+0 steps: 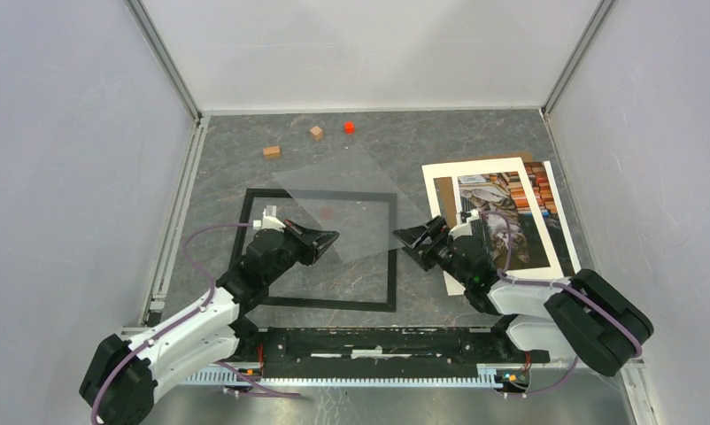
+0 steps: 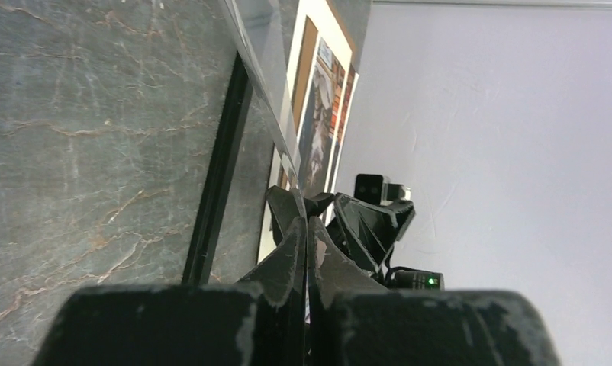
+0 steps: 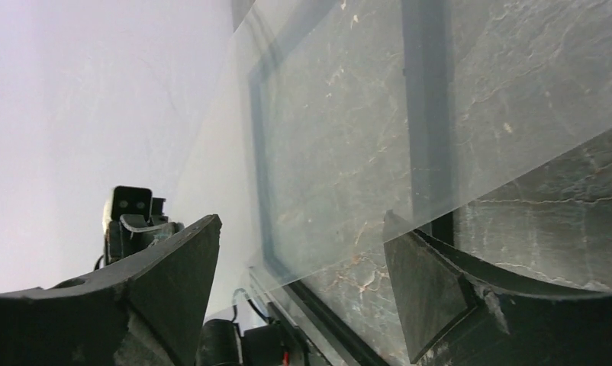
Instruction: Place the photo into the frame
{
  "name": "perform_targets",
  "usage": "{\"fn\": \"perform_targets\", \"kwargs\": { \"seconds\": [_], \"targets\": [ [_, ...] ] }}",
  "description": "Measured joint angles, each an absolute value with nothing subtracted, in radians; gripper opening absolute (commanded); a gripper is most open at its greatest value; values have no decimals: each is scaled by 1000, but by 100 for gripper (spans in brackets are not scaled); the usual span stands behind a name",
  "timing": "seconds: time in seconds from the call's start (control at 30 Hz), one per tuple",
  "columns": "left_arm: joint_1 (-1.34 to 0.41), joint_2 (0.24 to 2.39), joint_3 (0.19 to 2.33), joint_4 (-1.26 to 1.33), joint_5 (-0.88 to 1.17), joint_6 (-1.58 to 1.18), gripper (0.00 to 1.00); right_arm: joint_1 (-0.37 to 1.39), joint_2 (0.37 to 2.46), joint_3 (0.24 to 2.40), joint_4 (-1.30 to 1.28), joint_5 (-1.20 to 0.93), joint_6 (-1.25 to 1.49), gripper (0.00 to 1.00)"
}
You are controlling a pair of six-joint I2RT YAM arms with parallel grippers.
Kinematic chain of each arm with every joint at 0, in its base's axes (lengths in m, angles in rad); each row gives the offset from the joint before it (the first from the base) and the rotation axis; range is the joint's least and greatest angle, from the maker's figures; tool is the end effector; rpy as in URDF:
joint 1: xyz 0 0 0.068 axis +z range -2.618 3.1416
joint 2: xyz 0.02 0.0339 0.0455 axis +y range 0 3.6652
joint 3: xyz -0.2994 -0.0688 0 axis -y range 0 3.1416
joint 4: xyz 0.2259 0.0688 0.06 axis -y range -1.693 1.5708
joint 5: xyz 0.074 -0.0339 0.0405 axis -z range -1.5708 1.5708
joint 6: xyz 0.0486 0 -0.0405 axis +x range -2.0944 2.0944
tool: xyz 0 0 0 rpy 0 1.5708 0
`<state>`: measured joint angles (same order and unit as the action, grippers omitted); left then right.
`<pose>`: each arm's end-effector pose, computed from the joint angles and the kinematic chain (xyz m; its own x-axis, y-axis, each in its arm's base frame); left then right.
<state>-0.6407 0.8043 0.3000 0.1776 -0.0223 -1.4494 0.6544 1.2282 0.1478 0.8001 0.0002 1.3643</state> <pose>0.1251 -0.0919 0.2332 -0.6076 -0.7849 -0.1218 -0.1851 0.2890 -0.9393 0.1560 0.1196 0.1906 -0.6406 0.7421 -0.1971 0.0901 0.3275 0.9405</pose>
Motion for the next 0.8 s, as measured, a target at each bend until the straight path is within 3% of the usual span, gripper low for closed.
{"fn": "perform_targets", "kwargs": {
  "seconds": [0.4,0.53,0.8],
  "targets": [
    [-641,800,225,305,33,-1519,2,720,1297,66,1021,148,1594,74],
    [-641,814,220,324,49,-1528,2,756,1335,46,1066,233,1681,62],
    [-641,831,205,371,82,-1528,3,813,1387,56,1105,355,1792,57]
  ]
}}
